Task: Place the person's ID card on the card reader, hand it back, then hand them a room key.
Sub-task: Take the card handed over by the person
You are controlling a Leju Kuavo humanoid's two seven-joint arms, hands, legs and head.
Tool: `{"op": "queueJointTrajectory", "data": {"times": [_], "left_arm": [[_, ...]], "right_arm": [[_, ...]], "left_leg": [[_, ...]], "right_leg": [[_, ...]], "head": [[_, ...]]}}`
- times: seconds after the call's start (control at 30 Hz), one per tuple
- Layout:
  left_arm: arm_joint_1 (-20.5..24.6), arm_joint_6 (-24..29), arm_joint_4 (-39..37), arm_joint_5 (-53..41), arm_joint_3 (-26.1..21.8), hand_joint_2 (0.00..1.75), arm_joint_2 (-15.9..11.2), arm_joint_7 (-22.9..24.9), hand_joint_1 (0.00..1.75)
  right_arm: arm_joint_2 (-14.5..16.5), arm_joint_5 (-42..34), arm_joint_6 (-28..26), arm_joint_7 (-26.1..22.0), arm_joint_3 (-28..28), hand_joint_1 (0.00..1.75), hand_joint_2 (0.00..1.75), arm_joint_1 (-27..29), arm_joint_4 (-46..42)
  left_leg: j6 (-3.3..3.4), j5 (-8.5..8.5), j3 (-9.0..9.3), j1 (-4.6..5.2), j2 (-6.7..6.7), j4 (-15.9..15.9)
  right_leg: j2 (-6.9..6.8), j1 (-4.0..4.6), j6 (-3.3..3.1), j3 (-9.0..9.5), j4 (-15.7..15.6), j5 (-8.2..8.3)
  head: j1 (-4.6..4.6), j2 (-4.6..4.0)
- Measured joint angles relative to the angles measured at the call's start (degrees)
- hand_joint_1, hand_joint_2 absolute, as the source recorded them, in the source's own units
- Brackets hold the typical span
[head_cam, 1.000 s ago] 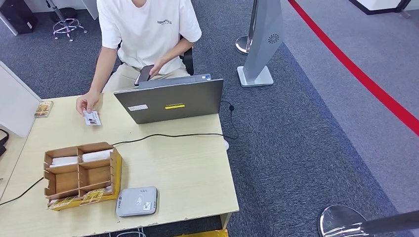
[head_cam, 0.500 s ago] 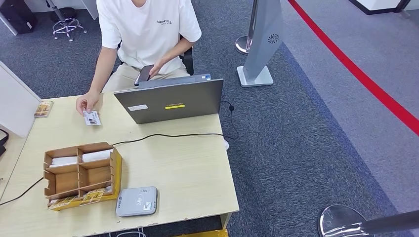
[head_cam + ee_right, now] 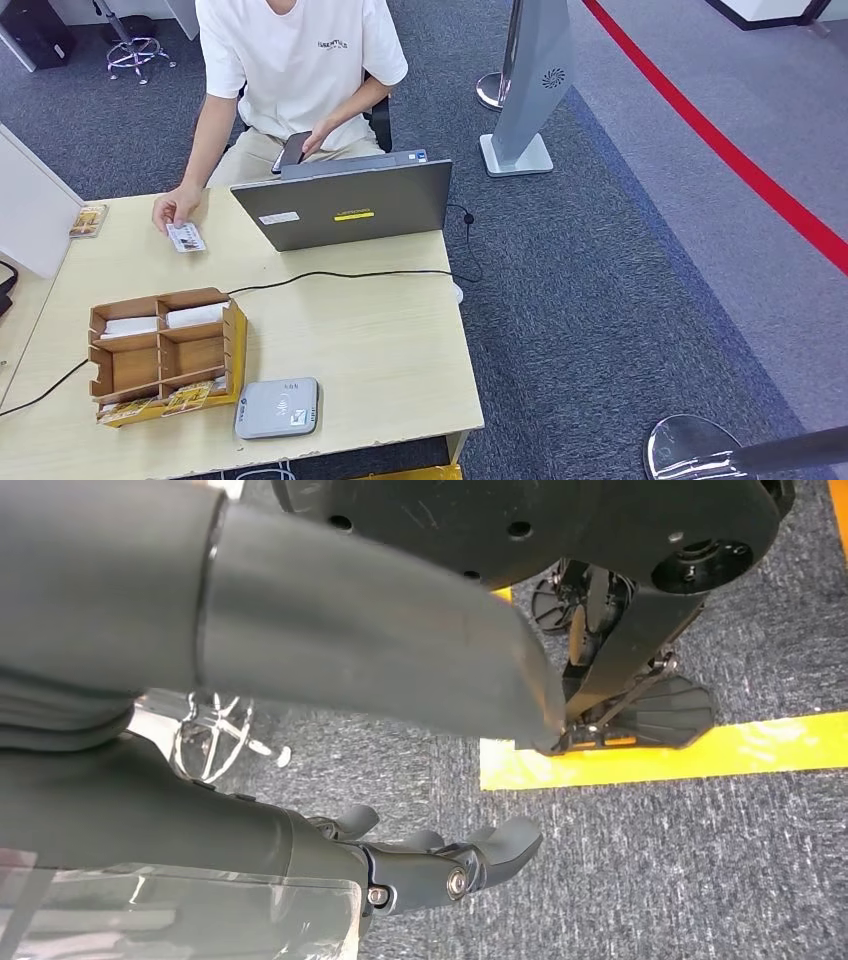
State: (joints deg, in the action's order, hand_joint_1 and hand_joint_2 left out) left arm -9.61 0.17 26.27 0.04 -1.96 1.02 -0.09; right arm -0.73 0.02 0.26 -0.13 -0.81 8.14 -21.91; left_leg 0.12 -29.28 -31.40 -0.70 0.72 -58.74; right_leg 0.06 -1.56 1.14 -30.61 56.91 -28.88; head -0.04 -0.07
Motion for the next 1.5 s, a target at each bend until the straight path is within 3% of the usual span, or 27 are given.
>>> {"op": "queueJointTrajectory", "data": {"times": [0.03,0.23,0.27,0.37,0.4,0.53,0.7,0.83,1.03,1.17,1.5], "left_arm": [[0.0,0.0,-0.1,0.0,0.1,1.75,0.0,0.0,0.00],[0.2,0.0,-0.8,0.0,0.5,1.75,-0.2,0.0,0.00],[0.2,0.0,-0.8,0.0,0.5,1.75,-0.3,0.0,0.00],[0.3,0.0,-1.0,0.0,0.5,1.75,-0.3,0.0,0.00],[0.3,0.0,-1.1,0.0,0.5,1.75,-0.3,0.0,0.00],[0.3,-0.7,-0.5,-0.9,-1.5,1.75,0.5,0.3,0.00],[0.4,-2.9,1.9,-2.4,-8.1,1.75,2.5,1.6,0.00],[0.4,-4.4,4.5,-3.3,-14.2,1.75,4.4,2.8,0.00],[0.4,-5.8,9.2,-3.9,-24.0,1.75,7.4,4.8,0.00],[0.4,-6.4,12.5,-4.0,-30.6,1.75,9.4,6.1,0.00],[0.6,-4.1,19.9,-3.3,-45.5,1.75,13.8,7.4,0.00]], "right_arm": [[0.0,0.0,0.0,0.0,0.1,0.00,1.75,0.0,0.0],[0.0,0.0,0.0,0.0,0.2,0.00,1.75,0.0,-0.2],[0.0,0.0,0.0,0.0,0.2,0.00,1.31,0.1,-0.2],[0.1,0.0,0.0,0.0,0.2,0.00,1.31,0.1,-0.3],[0.1,0.0,0.0,0.0,0.2,0.00,1.75,0.1,-0.3],[0.1,0.9,0.3,-0.1,-0.9,0.00,1.75,0.0,-0.3],[0.1,2.4,1.0,-1.0,-4.7,0.00,1.75,-0.4,-0.3],[0.1,3.7,1.9,-1.9,-8.1,0.00,0.00,-0.8,-0.3],[0.0,6.2,3.5,-3.5,-13.7,0.00,0.00,-1.4,-0.3],[0.0,8.1,4.6,-4.4,-17.6,0.00,1.75,-1.8,-0.3],[0.1,14.2,7.6,-5.7,-27.4,0.00,1.75,-2.6,-0.6]], "left_leg": [[0.00,0.00,0.00,0.00,0.00,0.0],[0.00,0.00,0.00,0.00,0.00,0.0],[0.00,0.00,0.00,0.00,0.00,0.0],[0.00,0.00,0.00,0.00,0.00,0.0],[0.00,0.00,0.00,0.00,0.00,0.0],[0.00,0.00,0.00,0.00,0.00,0.0],[0.00,0.00,0.00,0.01,0.00,0.0],[0.00,0.00,0.01,0.01,0.00,0.0],[0.00,0.00,0.01,0.00,0.00,0.0],[0.00,0.00,0.00,0.00,0.00,0.0],[0.00,0.00,0.00,0.01,0.00,0.0]], "right_leg": [[0.00,0.00,0.00,0.00,0.0,0.00],[0.00,0.00,0.00,0.00,0.0,0.00],[0.00,0.00,0.00,0.00,0.0,0.00],[0.00,0.00,0.00,0.00,0.0,0.00],[0.00,0.00,0.00,0.00,0.0,0.00],[0.00,0.00,0.00,0.00,0.0,0.00],[0.00,0.00,0.00,0.01,0.0,0.00],[0.00,0.00,0.00,0.01,0.0,0.00],[0.00,0.00,0.00,0.01,0.0,0.00],[0.00,0.00,0.00,0.01,0.0,0.00],[0.00,0.00,0.00,0.00,0.0,0.00]], "head": [[0.00,0.00],[0.00,0.00],[-0.01,0.00],[0.00,0.00],[0.00,0.00],[-0.01,0.00],[0.01,0.00],[0.00,0.00],[-0.01,0.00],[0.00,0.00],[0.01,0.00]]}}
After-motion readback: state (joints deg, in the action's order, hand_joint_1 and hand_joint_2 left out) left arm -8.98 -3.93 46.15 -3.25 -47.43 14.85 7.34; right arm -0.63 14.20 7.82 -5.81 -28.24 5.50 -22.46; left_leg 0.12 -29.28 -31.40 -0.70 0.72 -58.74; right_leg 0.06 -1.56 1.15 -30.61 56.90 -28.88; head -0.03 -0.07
